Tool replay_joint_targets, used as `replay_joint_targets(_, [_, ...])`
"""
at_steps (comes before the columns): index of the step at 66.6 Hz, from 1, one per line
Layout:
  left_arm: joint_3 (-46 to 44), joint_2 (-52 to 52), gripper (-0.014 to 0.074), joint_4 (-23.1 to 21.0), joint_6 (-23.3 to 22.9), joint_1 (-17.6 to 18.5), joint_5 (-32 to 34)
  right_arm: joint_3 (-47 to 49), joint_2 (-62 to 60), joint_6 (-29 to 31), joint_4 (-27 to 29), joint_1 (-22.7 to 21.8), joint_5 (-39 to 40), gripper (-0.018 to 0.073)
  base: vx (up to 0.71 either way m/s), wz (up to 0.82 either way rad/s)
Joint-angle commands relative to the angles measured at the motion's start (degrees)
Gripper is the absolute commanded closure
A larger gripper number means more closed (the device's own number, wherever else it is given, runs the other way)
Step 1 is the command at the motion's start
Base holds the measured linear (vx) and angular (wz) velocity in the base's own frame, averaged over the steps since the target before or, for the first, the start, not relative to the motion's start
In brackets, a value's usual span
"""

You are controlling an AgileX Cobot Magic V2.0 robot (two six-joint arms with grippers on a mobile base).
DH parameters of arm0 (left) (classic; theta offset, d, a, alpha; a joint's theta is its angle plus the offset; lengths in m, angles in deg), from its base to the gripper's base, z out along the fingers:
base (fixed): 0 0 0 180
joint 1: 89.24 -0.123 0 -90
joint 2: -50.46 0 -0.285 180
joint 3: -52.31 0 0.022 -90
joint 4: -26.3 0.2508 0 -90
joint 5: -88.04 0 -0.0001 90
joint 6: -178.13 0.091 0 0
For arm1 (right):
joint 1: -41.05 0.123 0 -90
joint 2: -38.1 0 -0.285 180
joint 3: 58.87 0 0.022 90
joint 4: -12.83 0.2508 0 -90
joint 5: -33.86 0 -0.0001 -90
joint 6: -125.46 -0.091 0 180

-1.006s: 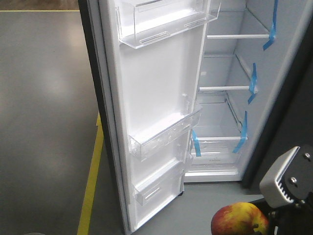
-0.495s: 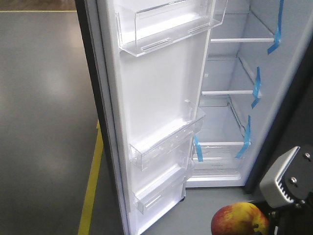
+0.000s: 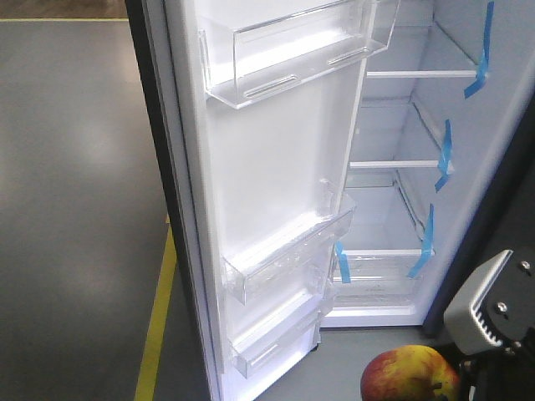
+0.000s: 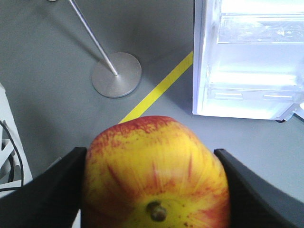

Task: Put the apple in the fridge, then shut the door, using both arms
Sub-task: 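Approach the door bins of the open refrigerator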

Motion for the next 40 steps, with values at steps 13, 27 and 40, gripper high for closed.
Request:
replay_joint_targets(13, [-1.0, 0.7, 0.0603, -0.5, -0.2, 0.0, 4.4, 1.6, -0.4, 0.6, 0.9, 0.1, 3.4, 0.0392, 0.04, 0.00])
replay_joint_targets(27, [-1.0, 0.7, 0.0603, -0.5, -0.2, 0.0, 4.4, 1.6, -0.4, 0.6, 0.9, 0.1, 3.4, 0.0392, 0.05, 0.00])
replay_joint_targets(40, [-1.0, 0.7, 0.0603, -0.5, -0.2, 0.0, 4.4, 1.6, -0.4, 0.6, 0.9, 0.1, 3.4, 0.0392, 0.06, 0.00])
